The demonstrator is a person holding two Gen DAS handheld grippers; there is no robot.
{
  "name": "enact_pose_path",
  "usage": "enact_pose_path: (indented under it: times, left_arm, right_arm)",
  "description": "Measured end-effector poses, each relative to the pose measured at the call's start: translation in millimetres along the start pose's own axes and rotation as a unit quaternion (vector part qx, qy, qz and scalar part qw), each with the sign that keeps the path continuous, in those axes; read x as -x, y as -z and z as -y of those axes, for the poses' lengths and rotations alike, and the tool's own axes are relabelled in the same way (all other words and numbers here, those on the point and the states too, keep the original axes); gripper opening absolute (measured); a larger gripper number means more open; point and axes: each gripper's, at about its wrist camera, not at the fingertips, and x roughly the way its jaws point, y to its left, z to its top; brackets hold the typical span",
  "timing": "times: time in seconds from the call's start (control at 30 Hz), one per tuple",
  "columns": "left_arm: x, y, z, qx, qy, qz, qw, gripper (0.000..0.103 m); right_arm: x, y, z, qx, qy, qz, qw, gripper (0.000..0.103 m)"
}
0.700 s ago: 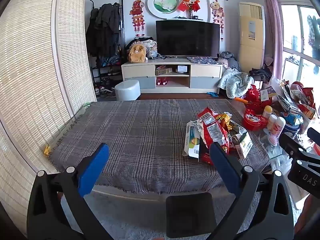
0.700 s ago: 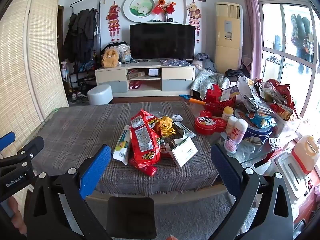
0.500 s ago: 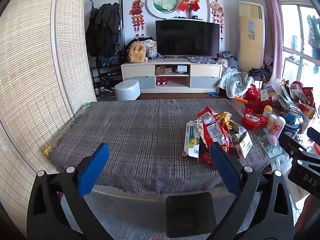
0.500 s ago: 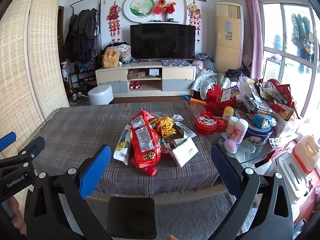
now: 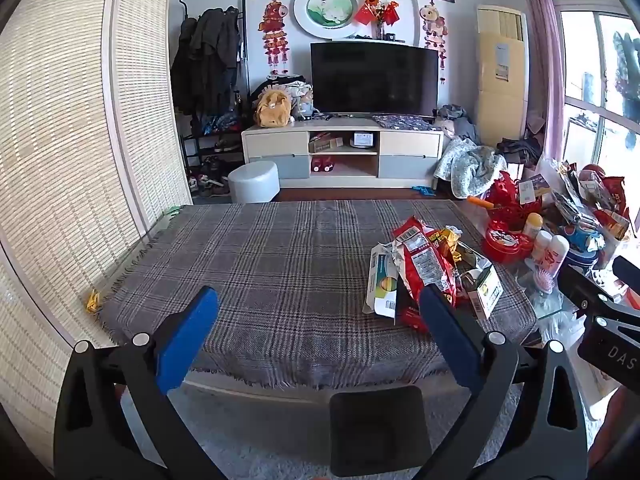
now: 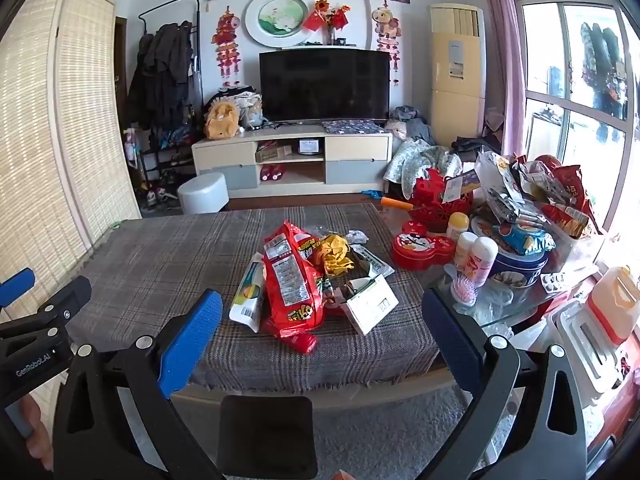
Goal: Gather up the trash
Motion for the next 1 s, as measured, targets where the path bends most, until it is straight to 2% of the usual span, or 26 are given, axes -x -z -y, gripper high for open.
enact_pose_path:
  times: [1.0]
  left_arm:
    - [6.3, -5.8, 2.6, 0.007, 0.007, 0.003, 1.0, 0.095]
  right_arm:
    - [0.5, 1.4, 2.3, -0.006, -0.004, 0.002, 1.0, 0.1]
